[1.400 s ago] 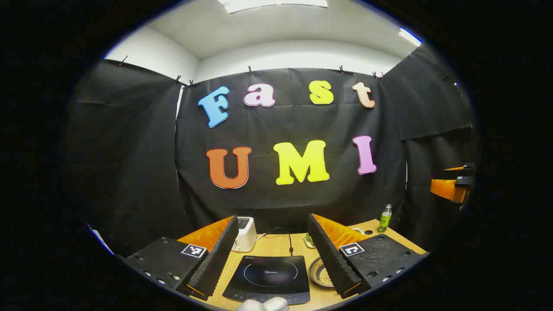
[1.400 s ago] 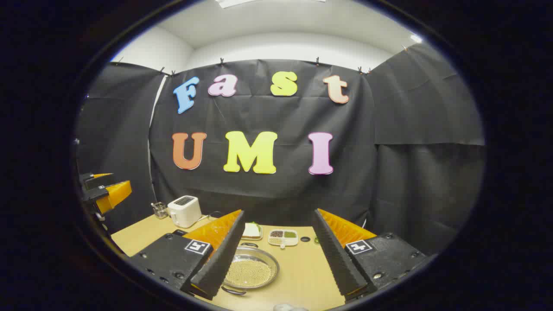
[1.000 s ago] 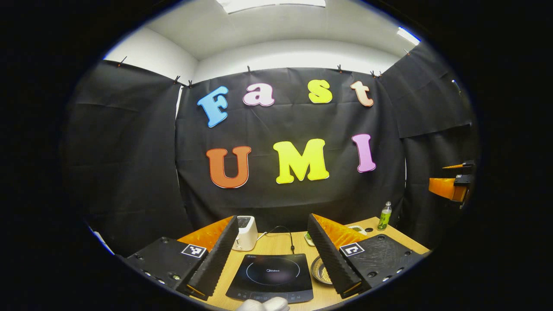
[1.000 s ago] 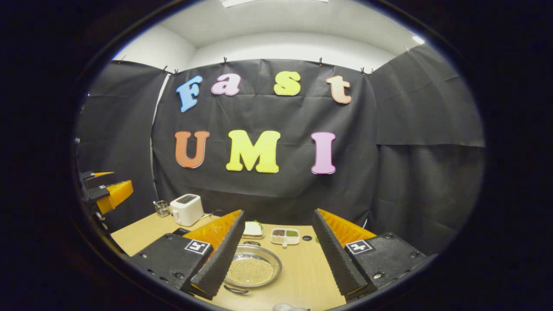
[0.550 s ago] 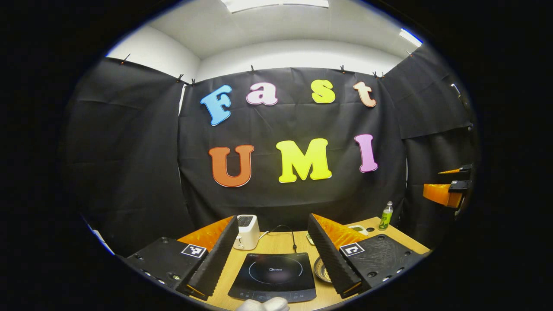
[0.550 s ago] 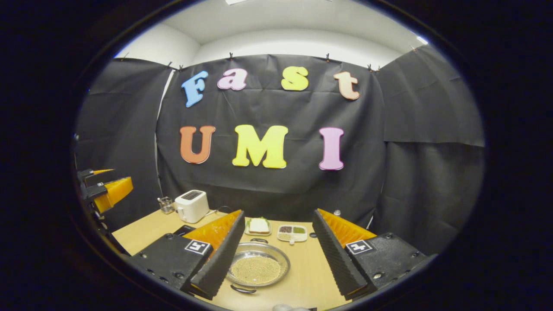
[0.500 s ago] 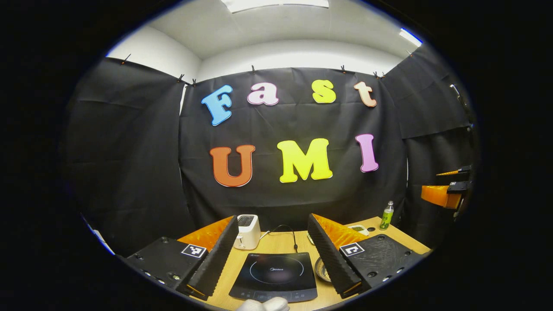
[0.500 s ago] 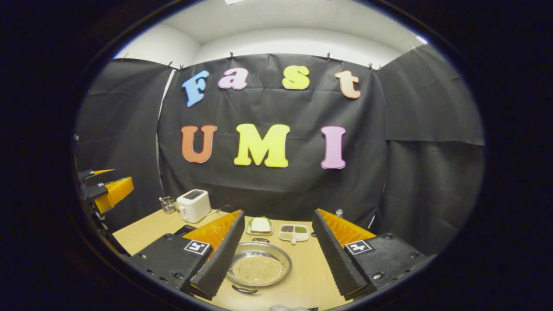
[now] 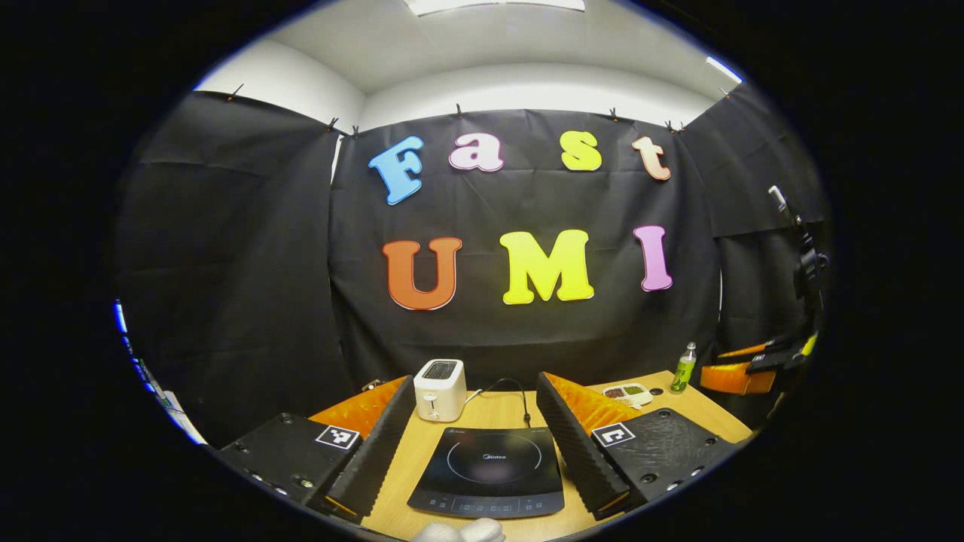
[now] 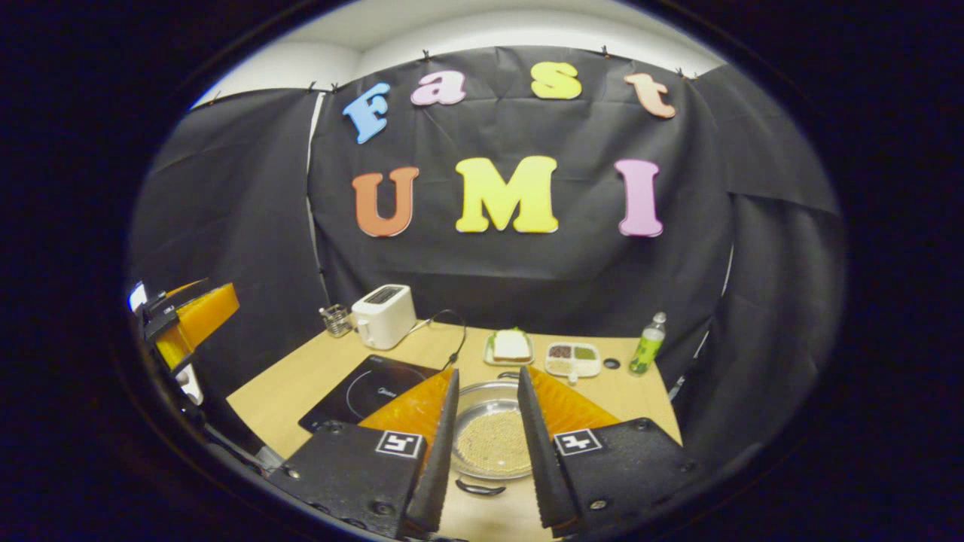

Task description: First push the handle of the pot to place it horizontally, then grasp the pot with both hands and set it on the induction cooktop.

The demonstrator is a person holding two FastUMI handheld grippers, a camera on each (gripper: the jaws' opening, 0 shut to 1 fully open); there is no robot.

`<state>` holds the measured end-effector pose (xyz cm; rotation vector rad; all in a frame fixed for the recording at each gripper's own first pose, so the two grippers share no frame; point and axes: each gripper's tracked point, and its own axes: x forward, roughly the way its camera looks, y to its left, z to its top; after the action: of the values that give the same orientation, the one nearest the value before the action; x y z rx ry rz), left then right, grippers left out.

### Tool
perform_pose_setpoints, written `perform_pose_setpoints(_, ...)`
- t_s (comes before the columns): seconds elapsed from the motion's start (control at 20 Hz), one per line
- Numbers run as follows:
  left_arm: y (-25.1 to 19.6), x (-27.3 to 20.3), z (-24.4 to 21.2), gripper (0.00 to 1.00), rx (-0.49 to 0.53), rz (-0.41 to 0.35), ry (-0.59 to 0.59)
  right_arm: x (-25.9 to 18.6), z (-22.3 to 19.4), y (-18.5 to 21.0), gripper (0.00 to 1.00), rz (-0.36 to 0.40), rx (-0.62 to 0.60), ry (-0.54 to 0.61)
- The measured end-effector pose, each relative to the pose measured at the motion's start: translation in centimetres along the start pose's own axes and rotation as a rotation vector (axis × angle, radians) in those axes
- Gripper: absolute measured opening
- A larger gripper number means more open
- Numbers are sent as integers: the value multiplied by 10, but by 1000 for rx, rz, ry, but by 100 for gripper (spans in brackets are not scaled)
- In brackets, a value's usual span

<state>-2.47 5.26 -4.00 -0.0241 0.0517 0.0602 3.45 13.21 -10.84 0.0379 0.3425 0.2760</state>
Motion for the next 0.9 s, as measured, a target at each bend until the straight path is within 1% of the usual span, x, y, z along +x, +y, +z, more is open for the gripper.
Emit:
perform_pose_setpoints(0.1, 7, -2, -9, 96, 7, 13, 12, 17, -28, 7, 34, 25, 28, 77)
perform_pose_setpoints(0.15, 12, -3, -12, 96, 9, 22, 21, 23, -43, 9, 22, 34, 41, 121)
perform_pose_setpoints(0.2, 16, -5, -16, 96, 7, 30, 29, 31, -60, 12, 15, 36, 48, 160)
perform_pose_setpoints(0.25, 21, -7, -20, 96, 4, 39, 37, 36, -72, 16, 0, 45, 53, 195)
perform_pose_setpoints(0.3, 25, -9, -24, 96, 1, 48, 42, 42, -87, 20, 0, 50, 56, 230)
perform_pose_setpoints(0.35, 27, -9, -26, 96, 0, 58, 48, 47, -101, 22, 4, 58, 56, 264)
perform_pose_setpoints(0.4, 31, -10, -29, 96, -1, 67, 54, 50, -115, 27, 0, 68, 54, 295)
perform_pose_setpoints(0.45, 34, -11, -31, 96, -2, 75, 60, 55, -129, 29, 4, 70, 50, 325)
perform_pose_setpoints(0.5, 36, -12, -33, 96, -5, 79, 66, 58, -143, 30, 1, 69, 49, 357)
perform_pose_setpoints(0.55, 36, -13, -35, 96, -7, 83, 70, 61, -155, 33, 4, 79, 60, 392)
perform_pose_setpoints(0.65, 40, -13, -37, 96, -4, 92, 75, 68, -180, 42, 4, 84, 63, 443)
perform_pose_setpoints(0.75, 40, -12, -41, 96, -5, 97, 85, 69, -199, 44, 4, 83, 35, 483)
perform_pose_setpoints(0.8, 39, -11, -41, 96, -8, 98, 88, 72, -206, 45, 0, 83, 29, 495)
perform_pose_setpoints(0.85, 40, -10, -41, 96, -8, 98, 90, 75, -211, 47, 4, 84, 29, 512)
perform_pose_setpoints(0.9, 40, -10, -41, 96, -6, 98, 90, 77, -218, 47, 4, 83, 32, 527)
